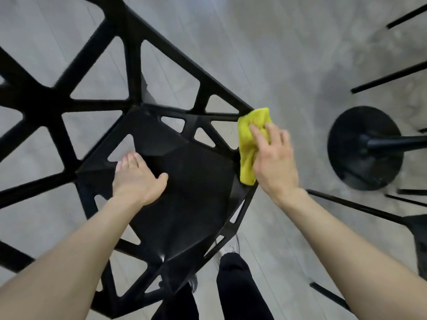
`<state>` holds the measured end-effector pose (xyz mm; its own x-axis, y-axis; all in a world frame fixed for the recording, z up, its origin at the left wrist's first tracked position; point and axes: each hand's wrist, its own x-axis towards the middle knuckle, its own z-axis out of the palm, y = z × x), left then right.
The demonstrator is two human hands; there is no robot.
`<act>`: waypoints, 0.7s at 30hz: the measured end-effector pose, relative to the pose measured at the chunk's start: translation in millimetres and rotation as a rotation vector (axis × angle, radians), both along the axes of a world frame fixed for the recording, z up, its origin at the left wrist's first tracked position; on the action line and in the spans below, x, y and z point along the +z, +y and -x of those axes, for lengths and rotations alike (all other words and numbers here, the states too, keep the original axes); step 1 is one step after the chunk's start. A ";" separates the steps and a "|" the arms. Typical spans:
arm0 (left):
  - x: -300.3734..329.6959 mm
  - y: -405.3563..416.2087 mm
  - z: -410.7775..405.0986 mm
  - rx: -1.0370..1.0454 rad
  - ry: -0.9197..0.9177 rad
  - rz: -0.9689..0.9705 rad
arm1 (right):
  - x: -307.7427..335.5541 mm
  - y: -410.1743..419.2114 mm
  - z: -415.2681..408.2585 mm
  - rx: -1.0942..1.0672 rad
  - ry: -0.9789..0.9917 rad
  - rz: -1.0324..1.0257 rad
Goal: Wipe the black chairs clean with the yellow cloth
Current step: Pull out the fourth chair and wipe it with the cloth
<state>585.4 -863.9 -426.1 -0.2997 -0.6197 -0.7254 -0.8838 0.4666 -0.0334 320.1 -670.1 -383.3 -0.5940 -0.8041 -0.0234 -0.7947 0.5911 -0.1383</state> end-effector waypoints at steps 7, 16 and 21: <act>7.6 -4.4 2.0 0.001 -0.021 -0.040 | -38.0 6.5 -99.2 0.091 -0.144 0.053; 6.7 -5.7 0.2 -0.002 -0.005 -0.063 | -17.2 -104.5 -34.7 0.224 0.021 0.230; 24.5 -31.8 -7.2 -0.002 -0.011 -0.156 | -22.9 -75.0 -66.6 0.182 -0.178 -0.070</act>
